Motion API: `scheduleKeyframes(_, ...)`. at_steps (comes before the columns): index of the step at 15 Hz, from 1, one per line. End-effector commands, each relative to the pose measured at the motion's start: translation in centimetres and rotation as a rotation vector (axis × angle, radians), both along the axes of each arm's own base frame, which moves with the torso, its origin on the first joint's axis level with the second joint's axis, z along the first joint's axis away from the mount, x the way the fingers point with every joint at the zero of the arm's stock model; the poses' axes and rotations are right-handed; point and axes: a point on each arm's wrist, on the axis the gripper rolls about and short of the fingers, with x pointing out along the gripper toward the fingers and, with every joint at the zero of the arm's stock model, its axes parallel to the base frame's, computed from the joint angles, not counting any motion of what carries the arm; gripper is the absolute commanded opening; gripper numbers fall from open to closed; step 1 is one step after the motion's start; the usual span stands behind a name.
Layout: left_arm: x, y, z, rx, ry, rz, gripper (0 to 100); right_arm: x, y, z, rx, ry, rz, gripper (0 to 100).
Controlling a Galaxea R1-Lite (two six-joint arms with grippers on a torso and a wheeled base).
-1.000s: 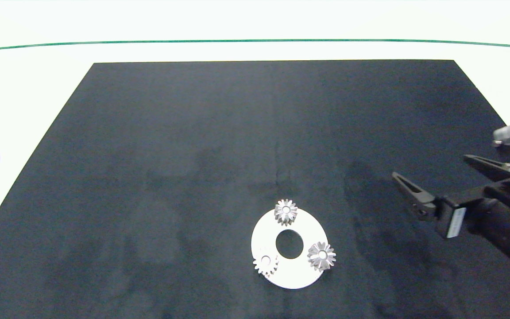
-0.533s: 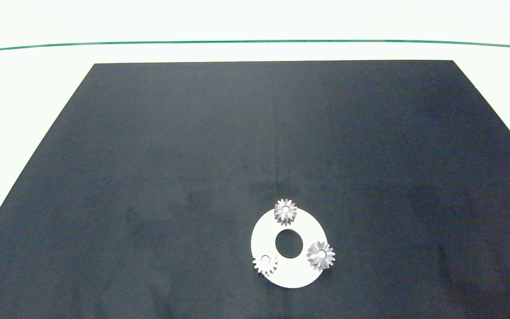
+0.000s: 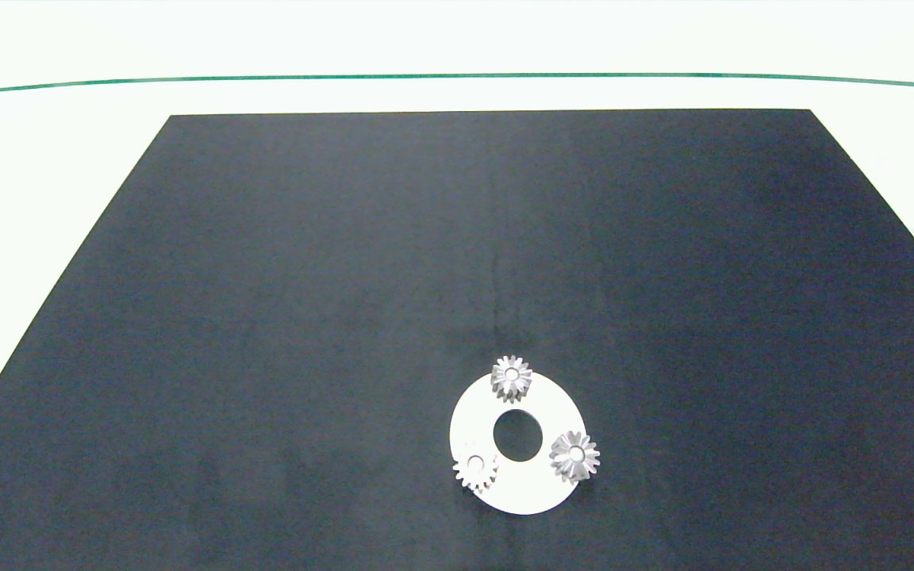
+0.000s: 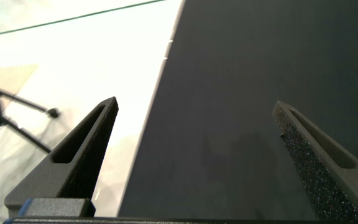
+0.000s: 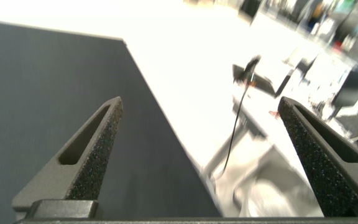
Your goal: Install three planetary gears onto the carrier pins
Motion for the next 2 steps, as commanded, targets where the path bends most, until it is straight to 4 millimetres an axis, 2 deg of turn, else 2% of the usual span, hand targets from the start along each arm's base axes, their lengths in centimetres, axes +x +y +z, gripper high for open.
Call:
scheduleKeyframes(1,0.8,0.1,-3.6,0.001,0.047,-0.023,100,-1.2,0.3,-3.2,0.004,-0.081,0.001,100)
scheduleKeyframes(2,1.5,0.1,-4.4,0.000,0.048,-0.025,100,-0.5,0.4,-4.4,-0.001,-0.065,0.030,100)
